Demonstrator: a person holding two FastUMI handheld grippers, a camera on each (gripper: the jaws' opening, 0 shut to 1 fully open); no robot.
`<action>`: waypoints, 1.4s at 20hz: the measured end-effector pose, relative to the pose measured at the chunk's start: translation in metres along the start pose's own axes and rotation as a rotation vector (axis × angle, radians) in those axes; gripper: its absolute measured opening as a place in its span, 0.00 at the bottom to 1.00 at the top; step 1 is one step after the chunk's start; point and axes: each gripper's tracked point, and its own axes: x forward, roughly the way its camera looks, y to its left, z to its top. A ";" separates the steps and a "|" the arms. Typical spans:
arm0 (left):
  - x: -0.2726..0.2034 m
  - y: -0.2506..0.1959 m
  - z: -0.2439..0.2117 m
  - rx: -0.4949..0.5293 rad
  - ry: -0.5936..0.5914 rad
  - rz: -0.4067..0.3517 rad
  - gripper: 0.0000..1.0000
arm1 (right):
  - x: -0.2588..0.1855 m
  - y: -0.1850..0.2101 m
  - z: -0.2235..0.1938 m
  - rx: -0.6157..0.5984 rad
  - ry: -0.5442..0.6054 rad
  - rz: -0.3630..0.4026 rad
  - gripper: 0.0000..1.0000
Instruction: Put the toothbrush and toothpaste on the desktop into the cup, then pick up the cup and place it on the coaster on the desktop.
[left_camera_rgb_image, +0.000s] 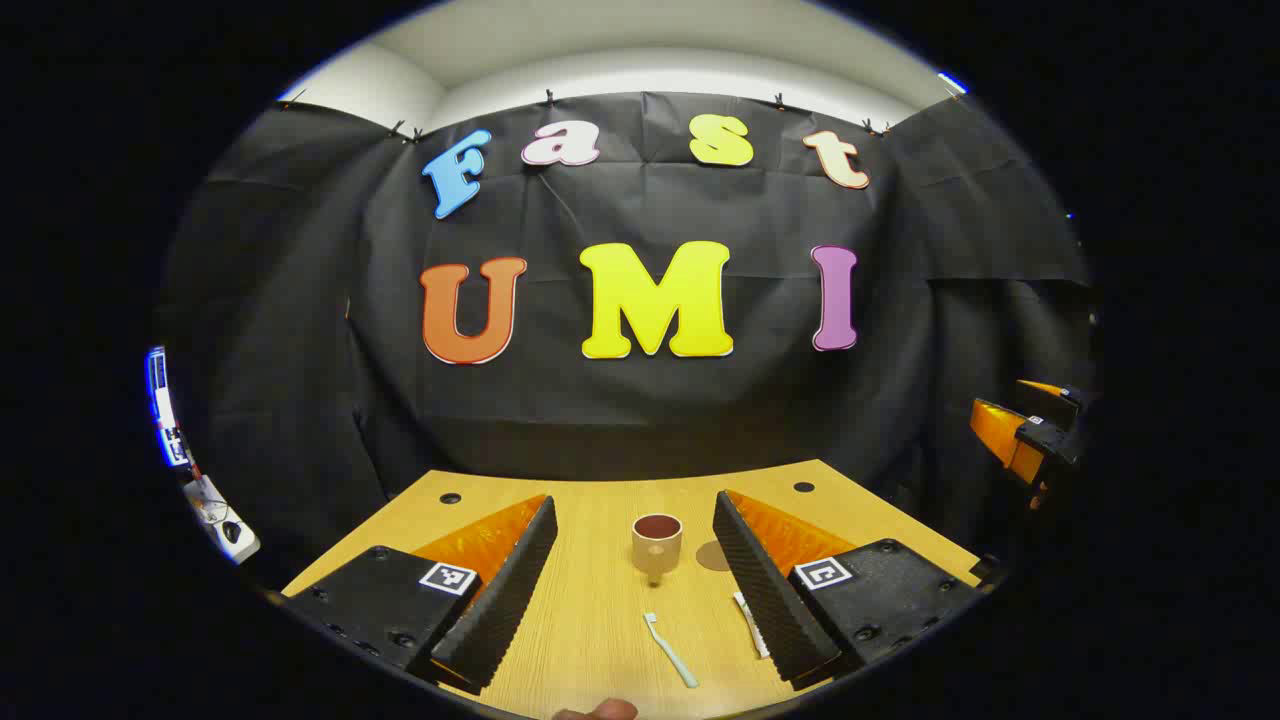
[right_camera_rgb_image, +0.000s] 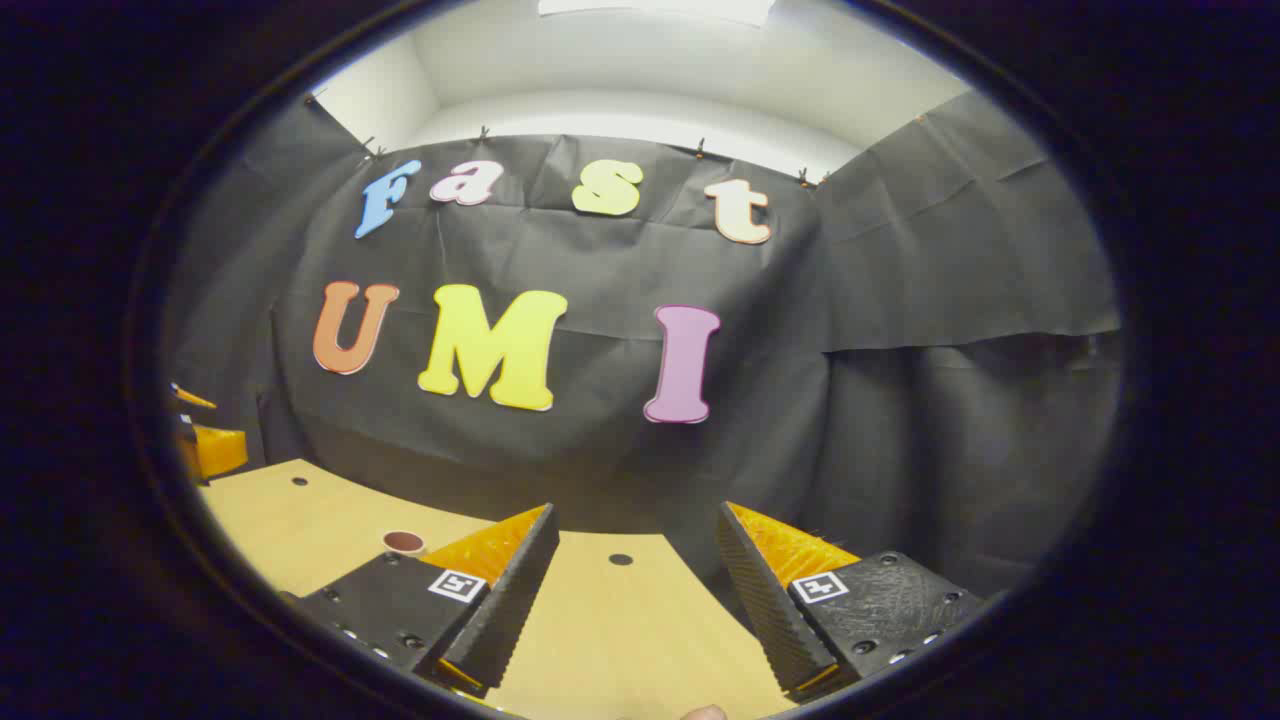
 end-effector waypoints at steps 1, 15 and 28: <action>0.002 0.000 0.002 -0.008 0.008 -0.018 0.99 | 0.000 0.015 0.006 0.005 0.000 0.020 0.95; 0.031 0.011 0.011 -0.019 0.004 0.106 0.99 | 0.034 0.087 -0.009 -0.031 0.047 0.279 0.96; 0.075 0.006 -0.015 -0.055 0.150 0.067 0.99 | 0.064 0.120 -0.043 -0.076 0.213 0.346 0.95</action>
